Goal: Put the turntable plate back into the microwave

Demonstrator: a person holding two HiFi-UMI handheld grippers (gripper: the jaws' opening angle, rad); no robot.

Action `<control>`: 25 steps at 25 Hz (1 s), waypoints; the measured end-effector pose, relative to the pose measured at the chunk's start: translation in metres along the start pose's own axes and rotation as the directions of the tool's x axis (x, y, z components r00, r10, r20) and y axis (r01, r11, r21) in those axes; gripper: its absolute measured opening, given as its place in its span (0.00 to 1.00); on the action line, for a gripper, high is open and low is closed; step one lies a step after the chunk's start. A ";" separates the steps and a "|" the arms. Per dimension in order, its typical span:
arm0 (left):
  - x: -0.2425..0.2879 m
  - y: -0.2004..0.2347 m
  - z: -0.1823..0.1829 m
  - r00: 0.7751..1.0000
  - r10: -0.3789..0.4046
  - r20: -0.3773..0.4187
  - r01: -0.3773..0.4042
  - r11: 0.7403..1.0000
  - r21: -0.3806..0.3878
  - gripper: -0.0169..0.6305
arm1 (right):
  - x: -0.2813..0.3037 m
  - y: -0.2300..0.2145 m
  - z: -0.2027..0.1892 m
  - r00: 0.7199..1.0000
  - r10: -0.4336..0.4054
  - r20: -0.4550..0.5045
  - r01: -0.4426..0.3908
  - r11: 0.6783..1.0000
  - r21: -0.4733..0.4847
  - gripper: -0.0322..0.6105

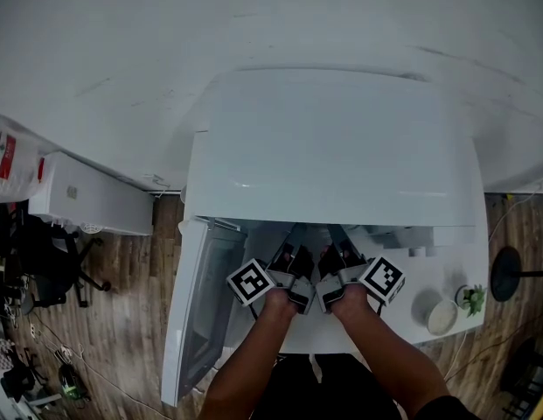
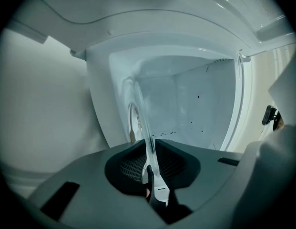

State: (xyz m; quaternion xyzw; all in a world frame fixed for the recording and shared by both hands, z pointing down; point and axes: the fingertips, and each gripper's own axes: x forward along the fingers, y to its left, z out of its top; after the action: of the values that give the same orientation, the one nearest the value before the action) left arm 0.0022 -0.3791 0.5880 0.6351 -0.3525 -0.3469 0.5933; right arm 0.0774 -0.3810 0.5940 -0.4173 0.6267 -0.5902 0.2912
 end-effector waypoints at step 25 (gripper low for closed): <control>-0.035 0.019 -0.014 0.963 0.270 -0.015 -0.221 0.819 0.529 0.06 | -0.021 -0.018 0.013 0.983 -0.183 0.021 0.181 0.931 -0.317 0.14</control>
State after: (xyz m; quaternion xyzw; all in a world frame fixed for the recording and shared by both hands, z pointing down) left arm -0.0043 -0.3431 0.6086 0.7363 -0.4853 -0.1301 0.4532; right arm 0.1017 -0.3688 0.6073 -0.5125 0.6735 -0.5077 0.1616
